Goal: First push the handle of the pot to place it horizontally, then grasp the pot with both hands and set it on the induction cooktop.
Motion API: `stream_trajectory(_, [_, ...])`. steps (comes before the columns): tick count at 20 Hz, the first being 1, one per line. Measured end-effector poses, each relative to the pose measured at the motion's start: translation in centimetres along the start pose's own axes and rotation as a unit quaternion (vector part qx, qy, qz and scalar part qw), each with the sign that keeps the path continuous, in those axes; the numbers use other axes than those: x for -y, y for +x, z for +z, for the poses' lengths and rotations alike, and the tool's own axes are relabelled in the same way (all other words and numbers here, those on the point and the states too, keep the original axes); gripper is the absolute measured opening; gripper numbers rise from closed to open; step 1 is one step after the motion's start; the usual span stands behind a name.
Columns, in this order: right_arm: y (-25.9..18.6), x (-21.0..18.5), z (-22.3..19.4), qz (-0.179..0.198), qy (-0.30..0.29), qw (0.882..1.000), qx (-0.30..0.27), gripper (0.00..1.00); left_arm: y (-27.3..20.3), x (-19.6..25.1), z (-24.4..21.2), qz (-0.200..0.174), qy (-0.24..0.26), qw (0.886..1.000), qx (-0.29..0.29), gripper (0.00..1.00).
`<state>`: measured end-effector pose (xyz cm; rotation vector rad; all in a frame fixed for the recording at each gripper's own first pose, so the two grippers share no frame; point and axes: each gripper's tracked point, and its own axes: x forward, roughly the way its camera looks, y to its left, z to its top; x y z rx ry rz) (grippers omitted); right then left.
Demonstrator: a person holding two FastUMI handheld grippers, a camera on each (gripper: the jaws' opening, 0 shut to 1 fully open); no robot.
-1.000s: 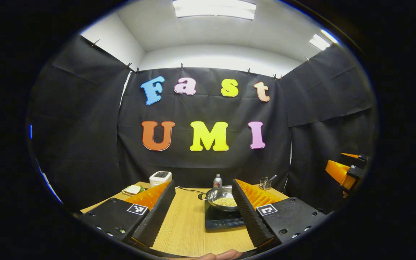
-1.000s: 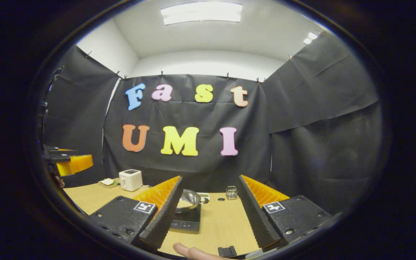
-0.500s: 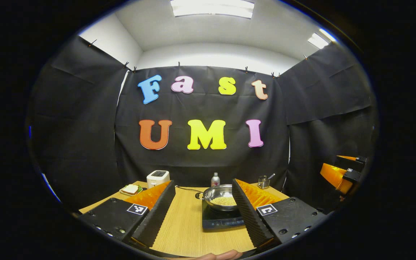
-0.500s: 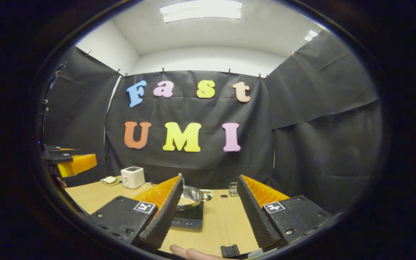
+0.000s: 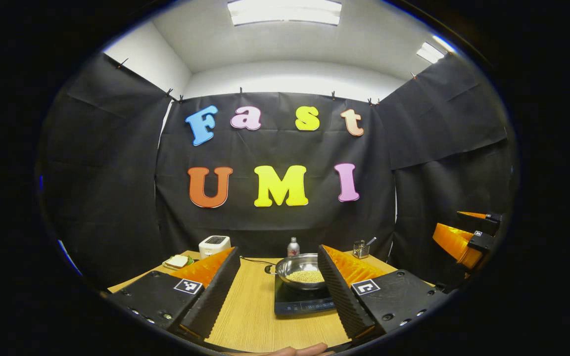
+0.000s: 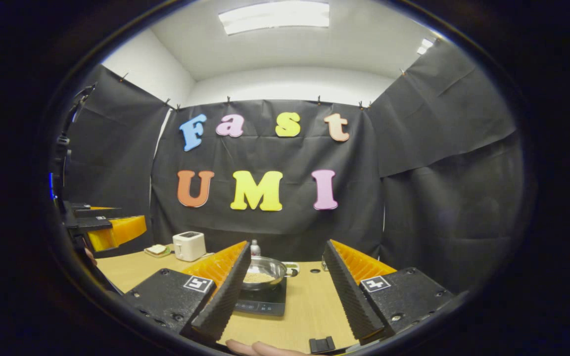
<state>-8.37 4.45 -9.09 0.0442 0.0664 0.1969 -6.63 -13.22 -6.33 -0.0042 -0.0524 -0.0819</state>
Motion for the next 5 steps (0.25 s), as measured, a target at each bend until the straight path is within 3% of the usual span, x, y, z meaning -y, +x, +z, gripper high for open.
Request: stream_trajectory(5, [1.1, -0.7, -1.2, 0.014, -0.001, 1.0, 0.009, 0.93, 0.5, -0.1, -1.0, 0.001, -0.004, 1.0, -0.002, 0.94])
